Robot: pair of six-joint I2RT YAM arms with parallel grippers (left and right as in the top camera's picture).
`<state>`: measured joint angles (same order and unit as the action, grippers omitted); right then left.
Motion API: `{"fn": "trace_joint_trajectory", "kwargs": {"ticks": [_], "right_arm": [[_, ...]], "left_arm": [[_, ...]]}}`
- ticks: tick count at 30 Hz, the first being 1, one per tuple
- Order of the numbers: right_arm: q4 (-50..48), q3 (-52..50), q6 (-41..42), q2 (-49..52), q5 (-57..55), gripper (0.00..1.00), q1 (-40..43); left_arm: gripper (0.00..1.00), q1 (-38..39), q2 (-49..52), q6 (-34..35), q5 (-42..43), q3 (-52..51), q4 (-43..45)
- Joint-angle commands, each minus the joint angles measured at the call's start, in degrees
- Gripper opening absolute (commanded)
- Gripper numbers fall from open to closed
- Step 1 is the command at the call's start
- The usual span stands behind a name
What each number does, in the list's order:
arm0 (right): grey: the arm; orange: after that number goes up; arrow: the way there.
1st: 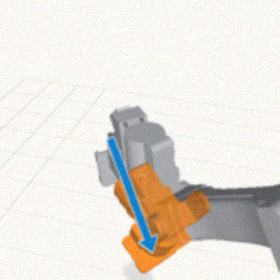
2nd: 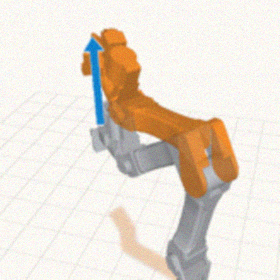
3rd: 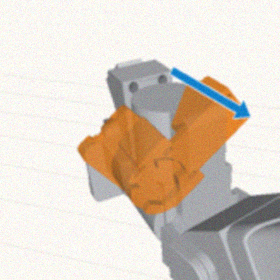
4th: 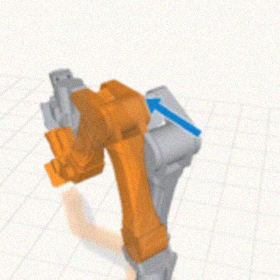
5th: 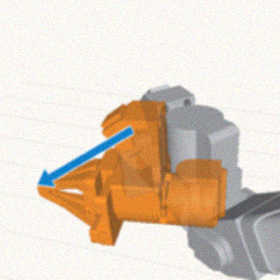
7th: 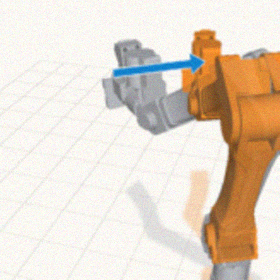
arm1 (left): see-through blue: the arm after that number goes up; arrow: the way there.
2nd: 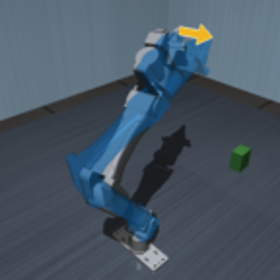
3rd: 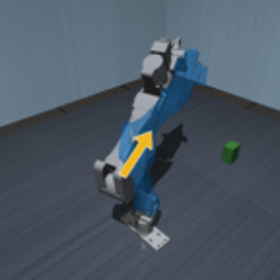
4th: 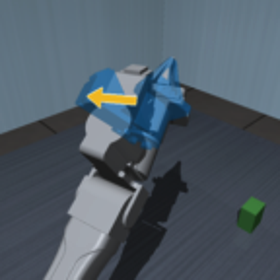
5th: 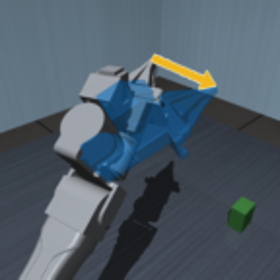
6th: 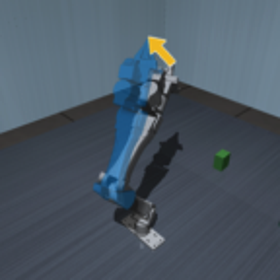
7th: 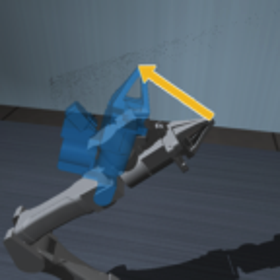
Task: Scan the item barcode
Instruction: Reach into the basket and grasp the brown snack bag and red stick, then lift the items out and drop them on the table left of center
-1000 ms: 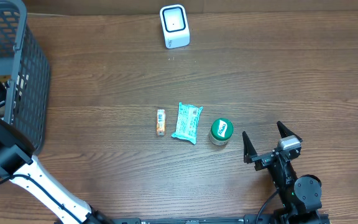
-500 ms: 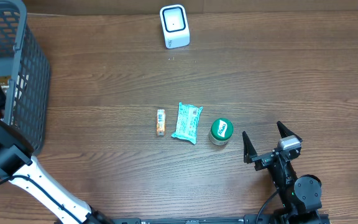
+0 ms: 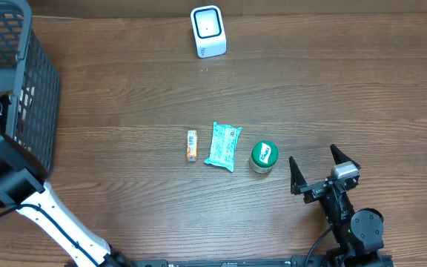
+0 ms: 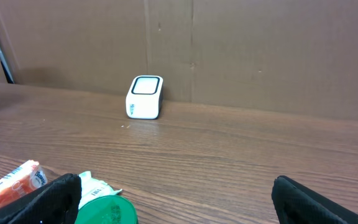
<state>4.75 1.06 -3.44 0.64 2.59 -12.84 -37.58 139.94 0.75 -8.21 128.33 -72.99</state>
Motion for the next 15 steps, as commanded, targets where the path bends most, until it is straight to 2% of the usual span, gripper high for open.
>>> {"fn": "trace_joint_trajectory", "kwargs": {"ticks": [1, 10, 15], "right_arm": [[-0.11, -0.61, -0.24, -0.42, 0.07, 1.0, 0.02], [-0.11, -0.61, -0.24, -0.42, 0.07, 1.0, 0.02], [-0.11, -0.61, -0.24, -0.42, 0.07, 1.0, 0.02]], "left_arm": [[0.04, 1.14, -4.39, 6.47, 0.87, 1.31, -0.87], [0.04, 1.29, -22.91, 10.49, -1.27, 1.31, 1.57], [0.04, 1.4, -33.03, 15.69, -0.57, 1.31, 1.97]]}}
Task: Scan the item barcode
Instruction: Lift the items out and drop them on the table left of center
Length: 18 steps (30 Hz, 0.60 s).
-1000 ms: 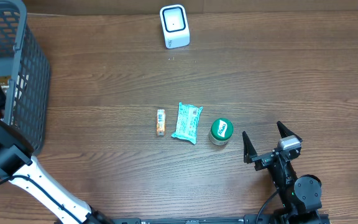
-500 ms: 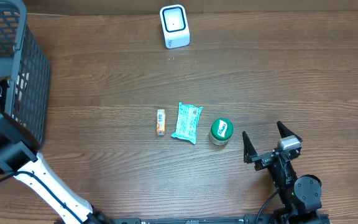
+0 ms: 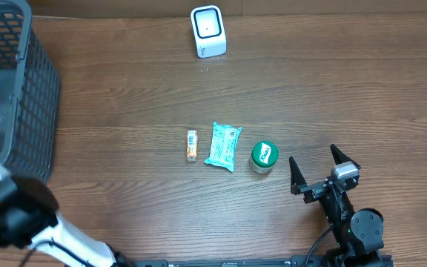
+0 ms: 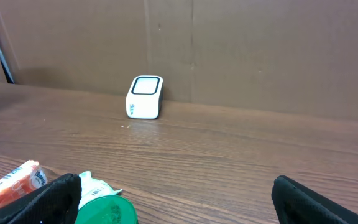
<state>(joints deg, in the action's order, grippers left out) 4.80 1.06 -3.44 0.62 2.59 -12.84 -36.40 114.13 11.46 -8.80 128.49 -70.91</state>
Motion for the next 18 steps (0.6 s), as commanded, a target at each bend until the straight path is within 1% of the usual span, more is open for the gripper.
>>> {"fn": "trace_joint_trajectory", "kwargs": {"ticks": [1, 2, 3, 4, 6, 9, 12, 15, 18], "right_arm": [[-0.15, -0.61, -0.24, -0.39, 0.07, 1.0, 0.02], [-0.15, -0.61, -0.24, -0.39, 0.07, 1.0, 0.02], [-0.15, -0.61, -0.24, -0.39, 0.07, 1.0, 0.02], [-0.15, -0.61, -0.24, -0.39, 0.07, 1.0, 0.02], [-0.15, -0.61, -0.24, -0.39, 0.07, 1.0, 0.02], [-0.15, -0.61, -0.24, -0.39, 0.07, 1.0, 0.02], [-0.15, -0.61, -0.24, -0.39, 0.07, 1.0, 0.02], [-0.15, -0.61, -0.24, -0.39, 0.07, 1.0, 0.02], [-0.15, -0.61, -0.24, -0.39, 0.07, 1.0, 0.02]], "left_arm": [[0.04, 0.44, -9.77, 6.45, 1.73, 1.16, -0.87], [0.04, 0.5, -10.88, 7.45, 2.84, 1.16, -1.25], [0.04, 0.81, -14.16, 10.84, 6.14, 1.16, -2.93], [0.04, 1.22, -16.24, 12.41, 7.82, 1.16, -4.02], [0.04, 2.54, -19.32, 13.42, 9.01, 1.16, -5.4], [0.04, 5.77, -23.21, 13.44, 9.05, 1.16, -6.19], [0.04, 10.12, -26.03, 13.42, 9.03, 1.16, -8.96], [0.04, 17.05, -27.21, 13.2, 7.91, 1.11, -15.67], [0.04, 22.47, -26.99, 13.2, 7.43, 0.33, -20.31]]}}
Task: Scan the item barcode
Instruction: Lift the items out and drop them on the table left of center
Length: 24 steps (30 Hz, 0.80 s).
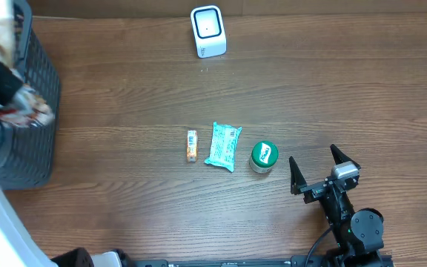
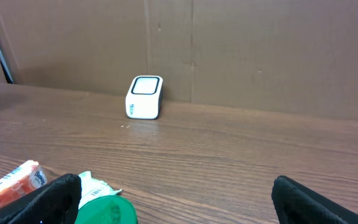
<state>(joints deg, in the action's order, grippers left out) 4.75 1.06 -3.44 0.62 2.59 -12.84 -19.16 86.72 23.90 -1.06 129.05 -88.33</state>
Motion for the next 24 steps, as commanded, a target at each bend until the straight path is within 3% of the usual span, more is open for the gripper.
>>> {"fn": "trace_joint_trajectory", "kwargs": {"ticks": [1, 6, 14, 22, 24], "right_arm": [[-0.11, -0.61, -0.24, -0.39, 0.07, 1.0, 0.02], [-0.11, -0.61, -0.24, -0.39, 0.07, 1.0, 0.02], [-0.11, -0.61, -0.24, -0.39, 0.07, 1.0, 0.02], [-0.11, -0.61, -0.24, -0.39, 0.07, 1.0, 0.02], [-0.11, -0.61, -0.24, -0.39, 0.07, 1.0, 0.02]], "left_arm": [[0.04, 6.97, 0.5, 0.79, -0.81, -0.79, -4.11], [0.04, 17.49, 0.52, 2.47, -0.9, -9.11, -5.55], [0.04, 29.73, 0.55, 7.58, -4.79, -31.67, 3.93], [0.04, 31.56, 0.57, 10.4, -6.32, -50.03, 14.82], [0.08, 31.56, 0.61, 10.36, -7.39, -53.16, 17.16]]}}
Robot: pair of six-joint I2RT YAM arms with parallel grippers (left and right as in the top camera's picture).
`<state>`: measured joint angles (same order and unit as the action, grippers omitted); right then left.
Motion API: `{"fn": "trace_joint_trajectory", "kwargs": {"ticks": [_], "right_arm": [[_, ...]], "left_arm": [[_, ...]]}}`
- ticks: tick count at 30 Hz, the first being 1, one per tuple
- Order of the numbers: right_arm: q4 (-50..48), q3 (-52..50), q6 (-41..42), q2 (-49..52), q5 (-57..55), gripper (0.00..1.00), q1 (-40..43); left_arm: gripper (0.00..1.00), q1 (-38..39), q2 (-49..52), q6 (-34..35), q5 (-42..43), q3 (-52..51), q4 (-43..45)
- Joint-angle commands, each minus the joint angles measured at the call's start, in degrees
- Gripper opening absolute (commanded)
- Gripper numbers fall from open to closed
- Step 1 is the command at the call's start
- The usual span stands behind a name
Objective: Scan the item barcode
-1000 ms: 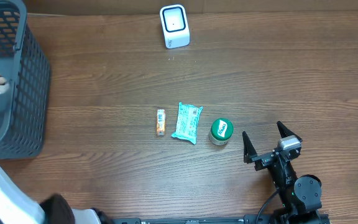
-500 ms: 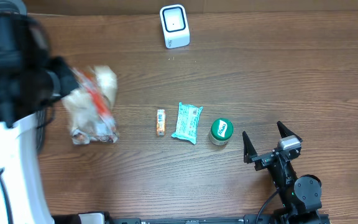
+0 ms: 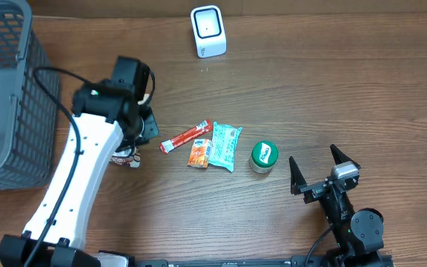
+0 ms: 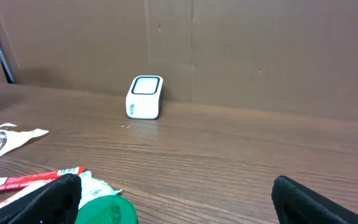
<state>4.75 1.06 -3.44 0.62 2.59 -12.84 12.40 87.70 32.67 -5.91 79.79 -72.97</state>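
Note:
The white barcode scanner [image 3: 207, 31] [image 4: 145, 97] stands at the table's far edge. In a row mid-table lie a red stick packet [image 3: 186, 137] [image 4: 27, 180], an orange packet [image 3: 199, 153], a teal packet [image 3: 223, 145] [image 4: 92, 185] and a green-lidded jar [image 3: 264, 156] [image 4: 107, 211]. A silvery wrapper [image 3: 127, 155] [image 4: 8, 137] lies left of them, under my left gripper [image 3: 138, 132], whose fingers are hidden by the white arm. My right gripper [image 3: 313, 157] [image 4: 176, 205] stands open just right of the jar, holding nothing.
A grey wire basket [image 3: 10, 89] fills the far left corner. A brown cardboard wall [image 4: 229, 50] backs the table behind the scanner. A black cable [image 3: 50, 81] loops from the left arm toward the basket.
My left arm has come from the basket to the table left of the row. A red stick packet and a silvery wrapper now lie there, and the orange packet sits shifted right and turned.
My left arm was at the basket, low at first, then blurred at its rim with something pale by it. Three items lay mid-table throughout. Now the arm is over the table and two more items lie there. The right arm stayed still and open.

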Motion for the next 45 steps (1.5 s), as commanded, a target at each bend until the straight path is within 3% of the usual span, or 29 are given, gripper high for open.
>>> {"fn": "trace_joint_trajectory", "kwargs": {"ticks": [1, 3, 5, 9, 16, 30, 37, 45], "right_arm": [[-0.11, -0.61, -0.24, -0.39, 0.07, 1.0, 0.02], [-0.11, -0.61, -0.24, -0.39, 0.07, 1.0, 0.02], [-0.11, -0.61, -0.24, -0.39, 0.07, 1.0, 0.02], [-0.11, -0.61, -0.24, -0.39, 0.07, 1.0, 0.02], [-0.11, -0.61, -0.24, -0.39, 0.07, 1.0, 0.02], [-0.11, -0.61, -0.24, -0.39, 0.07, 1.0, 0.02], [-0.11, -0.61, -0.24, -0.39, 0.07, 1.0, 0.02], [-0.11, -0.61, -0.24, -0.39, 0.07, 1.0, 0.02]], "left_arm": [[0.13, 0.0, -0.37, 1.62, -3.45, -5.51, 3.15], [0.49, 0.0, -0.33, 1.6, -4.76, -8.44, 5.88], [0.75, 0.0, -0.33, 1.6, -6.03, -11.63, 9.4], [1.0, 0.0, -0.28, 1.6, -9.35, -15.47, 14.45], [1.0, -0.9, -0.26, -0.37, -15.74, -17.49, 19.61], [1.0, -11.65, 5.31, -0.59, -12.52, -17.84, 22.73], [1.0, -11.63, 12.39, -6.95, -1.01, -17.84, 22.45], [0.87, -10.82, 15.67, -12.11, 3.04, -17.84, 18.12]]}}
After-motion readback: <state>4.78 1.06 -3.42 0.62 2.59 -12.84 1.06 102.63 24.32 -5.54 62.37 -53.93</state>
